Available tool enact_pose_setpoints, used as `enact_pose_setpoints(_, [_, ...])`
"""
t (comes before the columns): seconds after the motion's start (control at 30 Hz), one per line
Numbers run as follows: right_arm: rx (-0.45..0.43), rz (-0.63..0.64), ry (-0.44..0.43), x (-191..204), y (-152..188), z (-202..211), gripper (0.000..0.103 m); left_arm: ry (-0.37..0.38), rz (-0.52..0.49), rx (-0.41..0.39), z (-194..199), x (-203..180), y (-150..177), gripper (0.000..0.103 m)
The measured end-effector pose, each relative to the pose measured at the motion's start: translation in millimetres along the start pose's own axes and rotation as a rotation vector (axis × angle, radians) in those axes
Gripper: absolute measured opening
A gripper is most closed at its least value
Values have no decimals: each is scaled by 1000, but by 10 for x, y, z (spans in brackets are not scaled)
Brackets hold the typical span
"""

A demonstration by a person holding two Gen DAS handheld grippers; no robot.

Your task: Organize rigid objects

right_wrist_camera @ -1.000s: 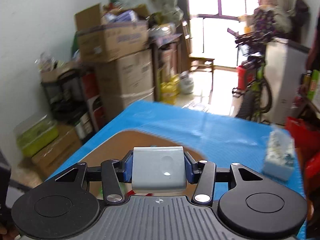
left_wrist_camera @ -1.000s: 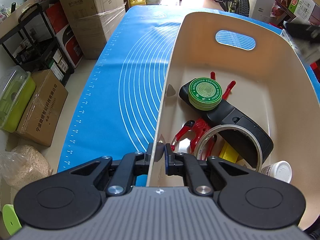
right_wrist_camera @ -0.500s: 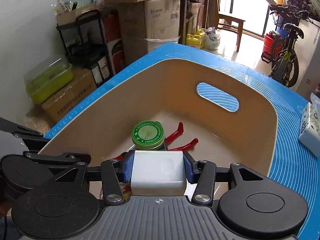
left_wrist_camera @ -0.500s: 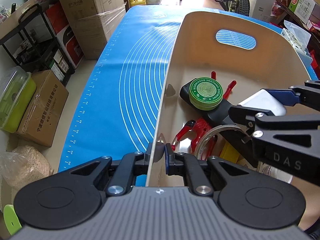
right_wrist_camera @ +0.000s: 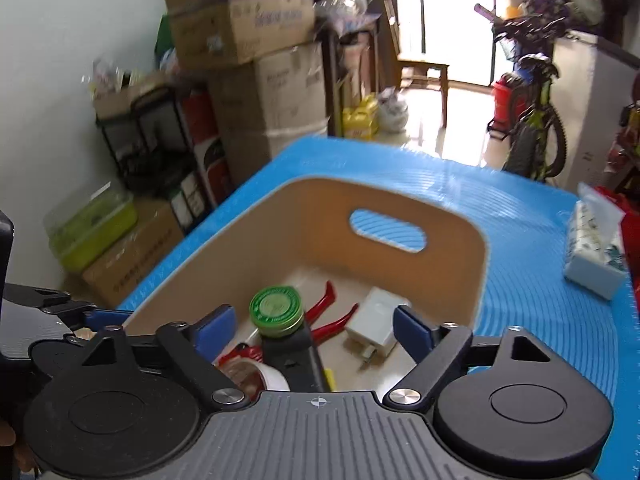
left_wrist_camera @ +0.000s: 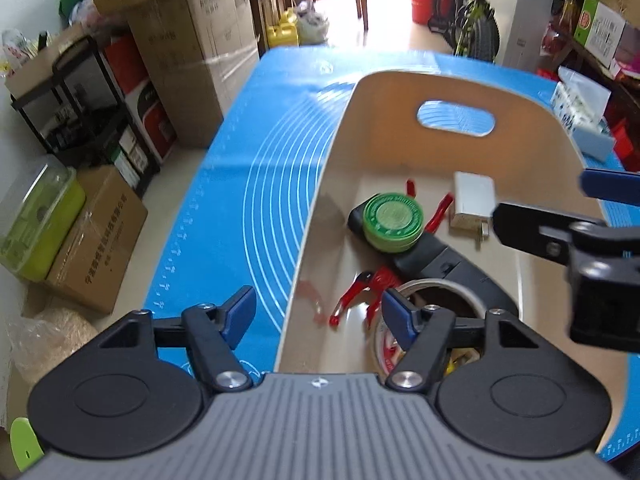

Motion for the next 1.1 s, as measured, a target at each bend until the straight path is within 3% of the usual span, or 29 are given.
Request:
enact_pose_setpoints(0.23, [-59,-24,32,-189,-87,427,100,-14,12,-44,285,-73,-66,71])
enact_pose_setpoints(0.67, [-128,-48,119,-364,-34,1337,100,-20,-5,-146,1086,-309,-4,72])
enact_pose_setpoints(1.1, [-166,-30,159,-411,292,2192,100,-7,-22,-207,1730,-725,340,72])
Point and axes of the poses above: each gripper's, at about its wrist camera, not at the fingertips, and z roughly against the way its jaws point, x to its left, y to its underside, the point moved 3 cm from there along -z, roughly the way its jaws point, and after that the axes turned 10 degrees about -x, right-handed, at the moved point
